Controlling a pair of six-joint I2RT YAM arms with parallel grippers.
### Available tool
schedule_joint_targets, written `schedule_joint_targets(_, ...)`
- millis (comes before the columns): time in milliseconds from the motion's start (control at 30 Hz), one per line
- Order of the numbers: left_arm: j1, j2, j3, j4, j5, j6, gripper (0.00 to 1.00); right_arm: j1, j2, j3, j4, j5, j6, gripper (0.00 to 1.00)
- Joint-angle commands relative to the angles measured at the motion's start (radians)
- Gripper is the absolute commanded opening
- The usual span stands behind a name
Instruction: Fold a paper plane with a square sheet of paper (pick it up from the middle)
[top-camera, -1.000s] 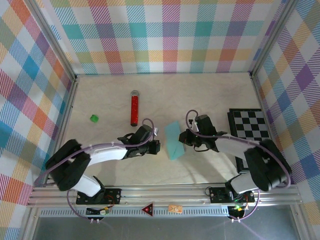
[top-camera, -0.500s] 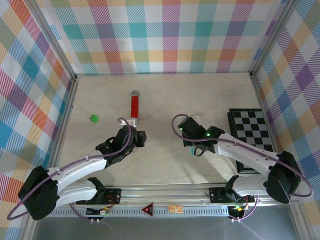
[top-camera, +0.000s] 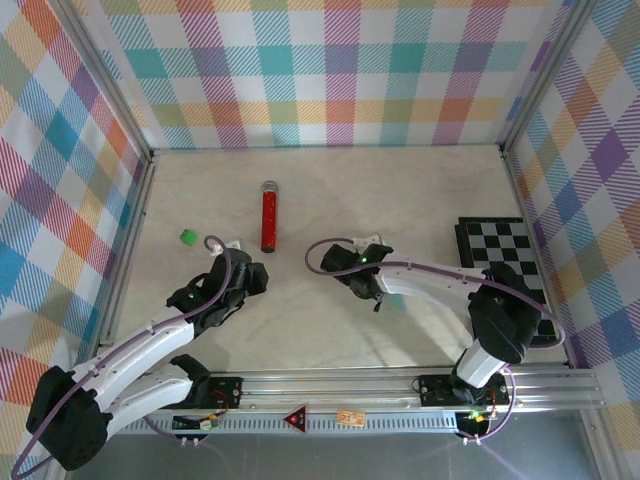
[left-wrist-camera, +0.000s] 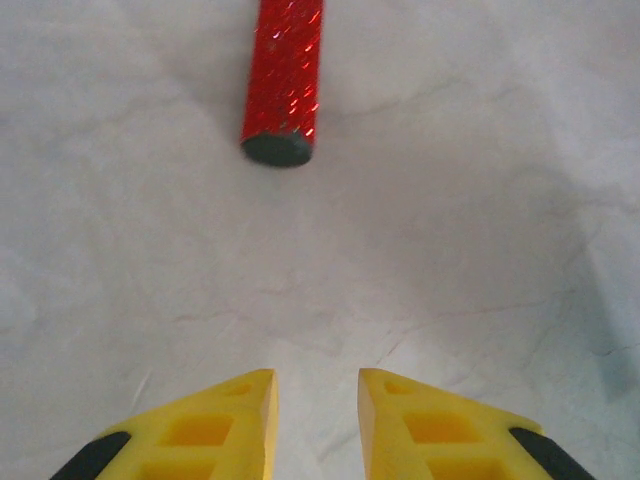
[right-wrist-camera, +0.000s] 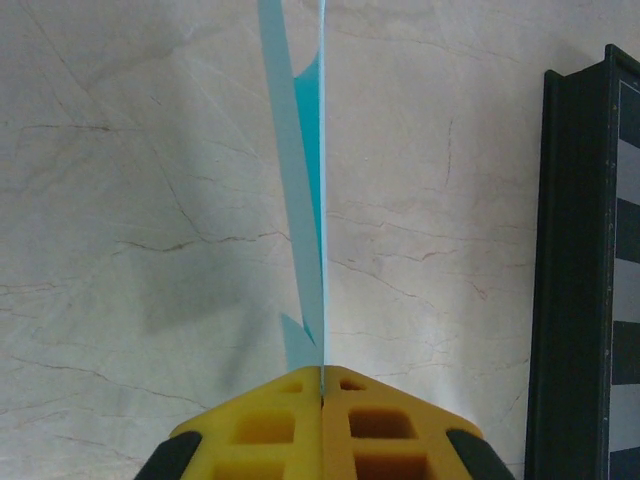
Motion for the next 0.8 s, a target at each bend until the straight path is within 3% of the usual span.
schedule_joint_targets(0, 0.012, -0.043, 0.049, -0.197, 0.055, -0.043, 0.27, 0.015, 0.014, 0.052, -0.033, 0.012, 0.018, 0.0)
schedule_joint_targets(333, 0.032, -0.247, 0.088, -0.472, -0.016, -0.042, 0.28, 0.05, 0.136, 0.169, -0.096, 0.008, 0.069, 0.0)
schedule_joint_targets(600, 0.074, -0.241, 0.144, -0.502, -0.124, -0.036, 0.29, 0.101, 0.289, 0.285, -0.109, -0.001, 0.123, 0.0)
schedule_joint_targets(767, 0.079, -0.232, 0.158, -0.493, -0.177, -0.015, 0.3, 0.115, 0.368, 0.371, -0.095, -0.07, 0.127, 0.03)
